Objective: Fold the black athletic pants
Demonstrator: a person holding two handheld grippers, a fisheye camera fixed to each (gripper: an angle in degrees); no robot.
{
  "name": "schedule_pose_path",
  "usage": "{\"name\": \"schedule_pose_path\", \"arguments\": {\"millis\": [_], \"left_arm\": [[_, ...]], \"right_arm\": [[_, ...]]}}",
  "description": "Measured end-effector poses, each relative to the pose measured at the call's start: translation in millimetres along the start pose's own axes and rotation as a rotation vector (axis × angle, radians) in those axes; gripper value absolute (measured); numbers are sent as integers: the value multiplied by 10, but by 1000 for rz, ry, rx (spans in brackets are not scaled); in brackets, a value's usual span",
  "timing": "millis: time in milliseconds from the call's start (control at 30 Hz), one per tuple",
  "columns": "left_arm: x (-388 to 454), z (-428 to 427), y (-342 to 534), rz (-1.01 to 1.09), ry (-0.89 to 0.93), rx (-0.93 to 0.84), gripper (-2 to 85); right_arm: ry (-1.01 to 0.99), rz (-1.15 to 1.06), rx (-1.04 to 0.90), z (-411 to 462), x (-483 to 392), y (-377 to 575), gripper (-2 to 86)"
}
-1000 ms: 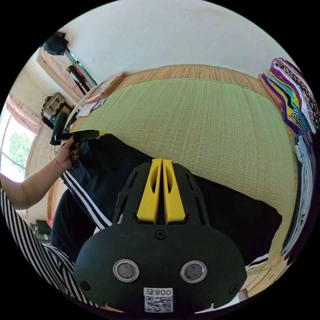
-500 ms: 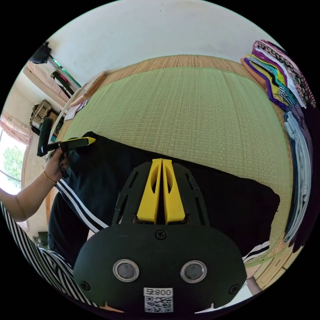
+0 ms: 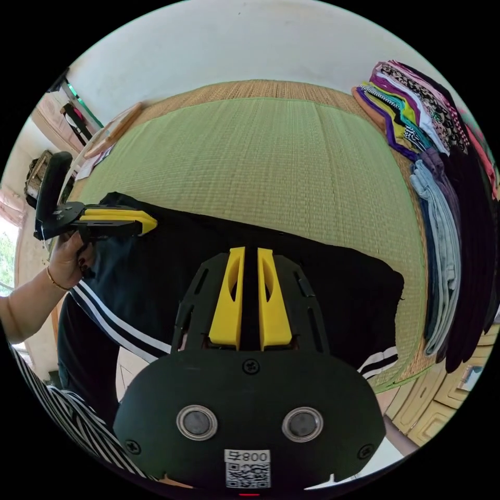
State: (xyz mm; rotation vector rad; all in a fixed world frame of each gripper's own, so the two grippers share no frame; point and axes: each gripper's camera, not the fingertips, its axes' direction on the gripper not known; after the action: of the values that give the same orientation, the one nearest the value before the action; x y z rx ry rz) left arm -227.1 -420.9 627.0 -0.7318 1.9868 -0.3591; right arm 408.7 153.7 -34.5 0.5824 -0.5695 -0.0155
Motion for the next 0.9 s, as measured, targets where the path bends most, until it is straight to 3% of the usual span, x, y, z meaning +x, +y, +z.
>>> {"name": "schedule_pose_path", "arguments": {"millis": [233, 367, 667, 833, 900], "left_arm": [[239, 116, -173, 0, -22, 88, 4], [297, 444, -304, -34, -41, 21, 3], [645, 680, -538, -16, 39, 114, 8], [791, 1178, -785, -29, -23, -24, 4], [797, 1235, -831, -61, 21, 5, 3]], "right_arm": [[-70, 50, 108, -402, 272, 81, 6], [-121, 92, 72, -386, 493, 117, 2], [-179, 109, 129, -749, 847, 295, 2], [-130, 118, 35, -546, 1016, 297, 2], [-175, 129, 53, -658, 1109, 325, 1]]}}
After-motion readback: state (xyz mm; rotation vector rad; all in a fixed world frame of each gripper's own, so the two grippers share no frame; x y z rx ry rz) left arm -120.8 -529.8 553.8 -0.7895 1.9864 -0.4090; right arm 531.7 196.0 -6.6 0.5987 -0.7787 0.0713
